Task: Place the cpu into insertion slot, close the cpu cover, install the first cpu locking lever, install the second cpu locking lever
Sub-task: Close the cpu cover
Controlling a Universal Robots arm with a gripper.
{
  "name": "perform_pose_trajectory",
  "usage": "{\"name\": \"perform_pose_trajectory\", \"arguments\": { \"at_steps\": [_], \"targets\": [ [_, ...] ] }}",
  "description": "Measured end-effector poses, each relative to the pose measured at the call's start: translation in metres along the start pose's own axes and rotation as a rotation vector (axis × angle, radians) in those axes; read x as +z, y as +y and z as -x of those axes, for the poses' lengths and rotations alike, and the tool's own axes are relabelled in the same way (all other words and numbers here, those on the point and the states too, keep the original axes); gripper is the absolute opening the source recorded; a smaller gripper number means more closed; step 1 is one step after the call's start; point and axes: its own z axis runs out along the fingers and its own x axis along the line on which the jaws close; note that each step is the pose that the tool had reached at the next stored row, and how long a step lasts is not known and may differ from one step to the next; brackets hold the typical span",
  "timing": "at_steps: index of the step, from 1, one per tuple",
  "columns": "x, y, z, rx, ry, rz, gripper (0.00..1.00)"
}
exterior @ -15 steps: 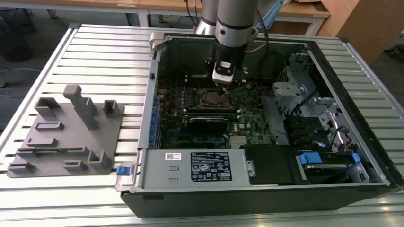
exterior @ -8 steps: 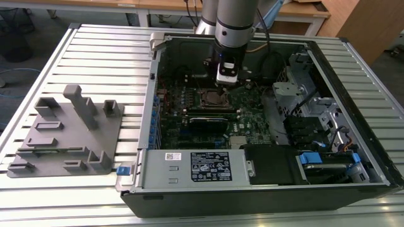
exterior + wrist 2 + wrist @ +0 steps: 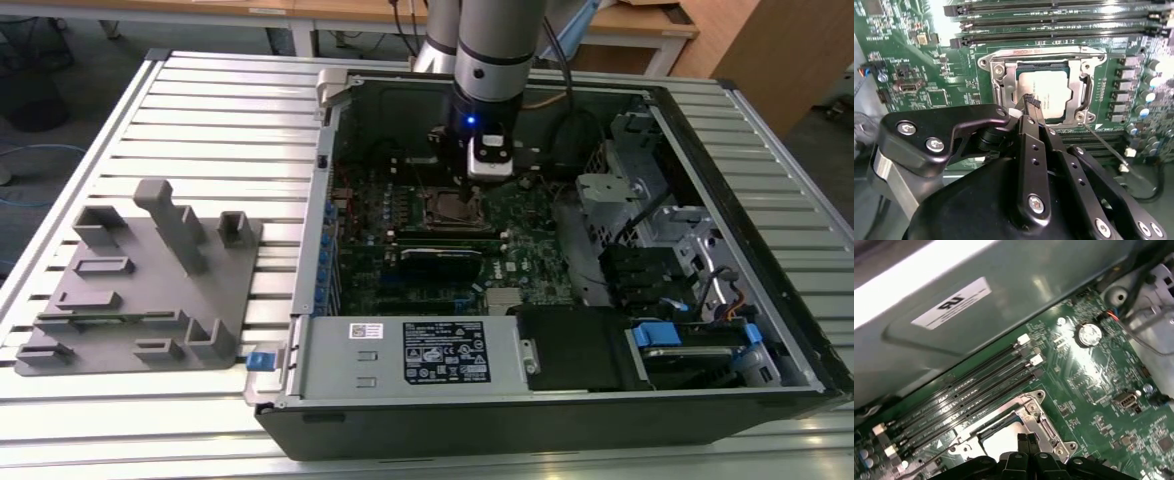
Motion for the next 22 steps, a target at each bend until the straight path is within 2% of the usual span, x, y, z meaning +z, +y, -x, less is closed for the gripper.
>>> {"name": "perform_pose_trajectory", "arguments": {
  "at_steps": [22],
  "targets": [
    [0.0040,-0.0002,-0.0001,-0.359,0.0124,0.0037,0.11]
  ]
}}
